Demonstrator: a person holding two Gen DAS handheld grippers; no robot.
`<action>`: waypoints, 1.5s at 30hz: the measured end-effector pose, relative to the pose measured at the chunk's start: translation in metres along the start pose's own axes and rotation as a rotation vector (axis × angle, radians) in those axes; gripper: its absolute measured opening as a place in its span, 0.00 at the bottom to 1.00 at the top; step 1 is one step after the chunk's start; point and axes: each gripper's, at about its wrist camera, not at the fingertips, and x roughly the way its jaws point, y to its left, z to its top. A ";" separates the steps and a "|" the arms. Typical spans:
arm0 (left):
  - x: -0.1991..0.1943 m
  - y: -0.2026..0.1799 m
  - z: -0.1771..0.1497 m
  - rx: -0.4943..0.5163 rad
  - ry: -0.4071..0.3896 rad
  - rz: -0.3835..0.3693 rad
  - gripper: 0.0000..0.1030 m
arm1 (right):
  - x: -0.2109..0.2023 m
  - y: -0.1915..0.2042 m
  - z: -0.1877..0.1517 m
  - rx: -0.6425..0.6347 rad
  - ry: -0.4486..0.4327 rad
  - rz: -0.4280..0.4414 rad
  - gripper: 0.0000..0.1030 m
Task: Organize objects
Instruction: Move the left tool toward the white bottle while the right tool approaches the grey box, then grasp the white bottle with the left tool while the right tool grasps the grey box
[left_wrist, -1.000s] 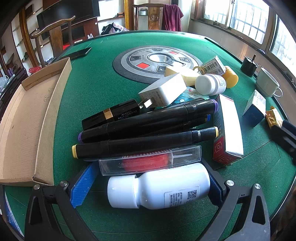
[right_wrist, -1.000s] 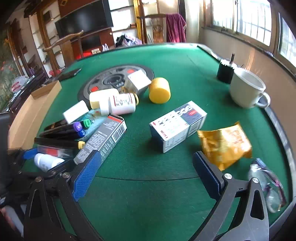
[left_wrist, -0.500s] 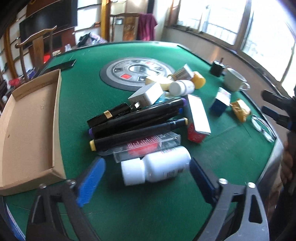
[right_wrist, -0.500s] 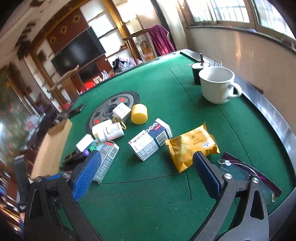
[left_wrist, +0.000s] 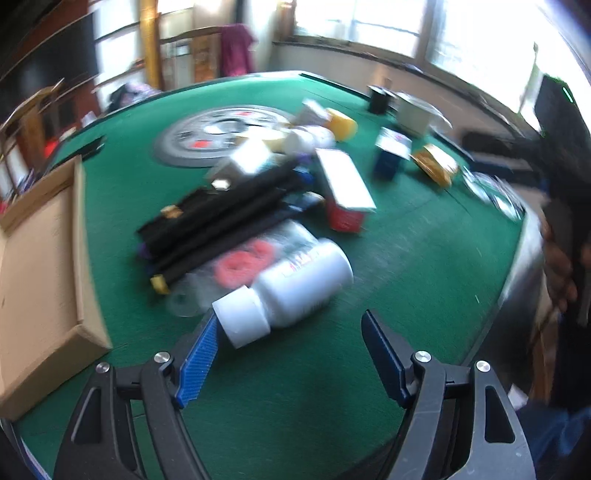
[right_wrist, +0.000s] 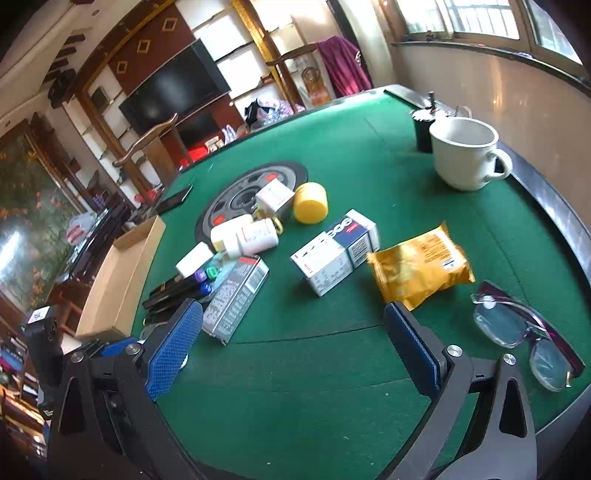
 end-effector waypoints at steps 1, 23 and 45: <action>-0.001 -0.005 -0.001 0.019 0.000 -0.024 0.74 | 0.002 0.001 -0.001 -0.004 0.005 0.000 0.97; 0.017 -0.044 0.010 0.107 0.045 -0.063 0.44 | 0.088 0.062 0.012 -0.081 0.186 -0.113 0.88; 0.031 -0.039 0.027 -0.014 -0.007 0.085 0.33 | 0.095 0.052 -0.009 -0.141 0.221 -0.130 0.25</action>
